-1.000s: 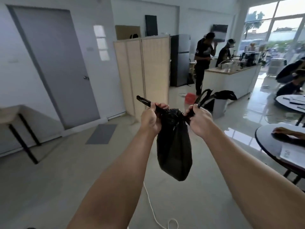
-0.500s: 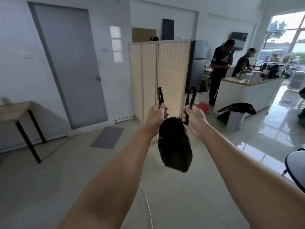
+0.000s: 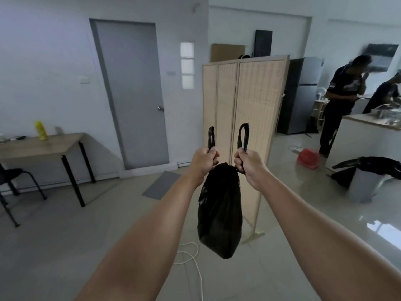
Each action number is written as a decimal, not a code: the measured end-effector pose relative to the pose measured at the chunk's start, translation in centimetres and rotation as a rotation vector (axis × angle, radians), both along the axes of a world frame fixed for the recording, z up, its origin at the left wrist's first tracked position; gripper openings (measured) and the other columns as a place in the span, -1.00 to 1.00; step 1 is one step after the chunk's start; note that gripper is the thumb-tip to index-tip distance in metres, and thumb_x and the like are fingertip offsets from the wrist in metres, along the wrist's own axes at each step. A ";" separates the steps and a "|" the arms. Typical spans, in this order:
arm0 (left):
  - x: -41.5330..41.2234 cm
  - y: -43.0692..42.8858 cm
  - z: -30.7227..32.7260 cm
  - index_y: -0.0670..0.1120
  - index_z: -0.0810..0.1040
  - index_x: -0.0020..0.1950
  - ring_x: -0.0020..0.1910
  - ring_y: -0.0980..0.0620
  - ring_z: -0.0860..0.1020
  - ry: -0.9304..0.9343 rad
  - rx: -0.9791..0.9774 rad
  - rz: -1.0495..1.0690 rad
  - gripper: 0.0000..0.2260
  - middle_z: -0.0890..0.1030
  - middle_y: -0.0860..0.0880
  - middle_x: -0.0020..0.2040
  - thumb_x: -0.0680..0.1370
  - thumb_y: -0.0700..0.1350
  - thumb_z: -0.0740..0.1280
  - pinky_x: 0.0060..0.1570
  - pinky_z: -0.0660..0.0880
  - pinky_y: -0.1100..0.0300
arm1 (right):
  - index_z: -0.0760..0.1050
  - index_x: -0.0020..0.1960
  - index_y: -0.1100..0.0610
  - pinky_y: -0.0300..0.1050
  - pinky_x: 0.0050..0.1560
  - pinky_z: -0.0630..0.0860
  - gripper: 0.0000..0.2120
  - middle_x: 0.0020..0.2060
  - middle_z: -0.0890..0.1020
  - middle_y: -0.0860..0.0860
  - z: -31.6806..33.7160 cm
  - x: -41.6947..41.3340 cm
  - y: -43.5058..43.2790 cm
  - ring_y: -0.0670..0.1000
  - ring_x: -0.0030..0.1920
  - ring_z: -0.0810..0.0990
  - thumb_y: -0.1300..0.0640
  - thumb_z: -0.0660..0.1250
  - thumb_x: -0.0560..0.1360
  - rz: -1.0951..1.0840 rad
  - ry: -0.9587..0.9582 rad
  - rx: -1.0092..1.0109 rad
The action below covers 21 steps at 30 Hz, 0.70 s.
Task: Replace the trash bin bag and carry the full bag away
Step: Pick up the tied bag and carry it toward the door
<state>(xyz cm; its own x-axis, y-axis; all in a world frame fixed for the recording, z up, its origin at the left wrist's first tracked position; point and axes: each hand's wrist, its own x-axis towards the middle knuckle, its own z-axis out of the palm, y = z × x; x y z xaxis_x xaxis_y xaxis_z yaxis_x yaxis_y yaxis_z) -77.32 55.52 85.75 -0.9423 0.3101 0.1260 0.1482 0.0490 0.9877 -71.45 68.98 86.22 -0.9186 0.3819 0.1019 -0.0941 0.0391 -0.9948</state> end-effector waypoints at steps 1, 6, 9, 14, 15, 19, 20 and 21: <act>-0.6 0.8 -0.1 -0.10 0.46 -0.21 -0.43 0.11 0.36 0.000 -0.006 0.027 -0.67 0.40 0.00 -0.39 0.72 -0.12 0.11 -0.35 0.32 0.26 | 0.35 -0.23 0.12 -0.23 -0.42 0.21 -0.69 -0.47 0.33 -0.01 -0.1 -1.0 0.9 -0.06 -0.48 0.23 0.12 0.02 0.66 0.020 -0.003 0.008; -2.7 4.6 -0.1 -0.10 0.46 -0.22 -0.44 0.12 0.37 -0.011 -0.024 0.136 -0.66 0.41 0.02 -0.41 0.73 -0.11 0.10 -0.35 0.34 0.27 | 0.34 -0.22 0.10 -0.22 -0.39 0.23 -0.70 -0.45 0.35 -0.02 0.0 -4.7 5.5 -0.06 -0.47 0.27 0.12 0.01 0.66 0.154 -0.032 0.058; -3.9 6.4 -0.1 -0.09 0.46 -0.21 -0.41 0.11 0.40 -0.003 -0.058 0.190 -0.67 0.44 0.01 -0.37 0.72 -0.10 0.11 -0.32 0.36 0.24 | 0.34 -0.21 0.10 -0.22 -0.39 0.24 -0.70 -0.45 0.36 -0.03 0.0 -7.0 7.5 -0.07 -0.47 0.28 0.10 0.02 0.66 0.199 -0.034 0.047; -6.4 8.5 -0.9 -0.10 0.46 -0.21 -0.40 0.09 0.37 -0.012 -0.105 0.232 -0.67 0.43 -0.01 -0.36 0.72 -0.10 0.11 -0.32 0.33 0.21 | 0.34 -0.23 0.10 -0.21 -0.42 0.22 -0.68 -0.45 0.35 -0.01 -1.6 -10.2 9.6 -0.06 -0.47 0.27 0.10 0.01 0.66 0.245 -0.049 0.025; -7.2 8.9 -1.0 -0.10 0.46 -0.21 -0.41 0.09 0.37 -0.012 -0.106 0.236 -0.67 0.42 -0.01 -0.36 0.72 -0.10 0.11 -0.32 0.32 0.21 | 0.34 -0.24 0.10 -0.20 -0.41 0.22 -0.68 -0.45 0.35 -0.01 -1.8 -11.1 10.1 -0.06 -0.46 0.27 0.10 0.01 0.66 0.255 -0.054 0.034; -11.0 10.9 -1.9 -0.10 0.46 -0.21 -0.42 0.08 0.35 -0.011 -0.114 0.247 -0.67 0.41 -0.01 -0.38 0.72 -0.10 0.10 -0.32 0.32 0.21 | 0.35 -0.23 0.11 -0.19 -0.38 0.24 -0.68 -0.44 0.35 -0.01 -2.6 -15.0 12.1 -0.06 -0.45 0.27 0.11 0.00 0.66 0.269 -0.066 0.058; -12.1 11.4 -2.1 -0.10 0.46 -0.21 -0.42 0.08 0.35 -0.007 -0.118 0.243 -0.67 0.41 0.00 -0.39 0.72 -0.10 0.10 -0.32 0.32 0.20 | 0.35 -0.23 0.11 -0.19 -0.37 0.24 -0.68 -0.44 0.35 0.00 -2.8 -16.1 12.6 -0.05 -0.45 0.27 0.11 0.00 0.66 0.267 -0.066 0.067; -13.3 11.8 -2.4 -0.10 0.46 -0.20 -0.43 0.08 0.35 -0.006 -0.118 0.239 -0.67 0.40 0.00 -0.40 0.72 -0.10 0.10 -0.32 0.32 0.20 | 0.35 -0.23 0.11 -0.18 -0.36 0.23 -0.68 -0.44 0.36 0.00 -2.9 -17.4 13.1 -0.05 -0.45 0.27 0.12 0.00 0.66 0.266 -0.068 0.076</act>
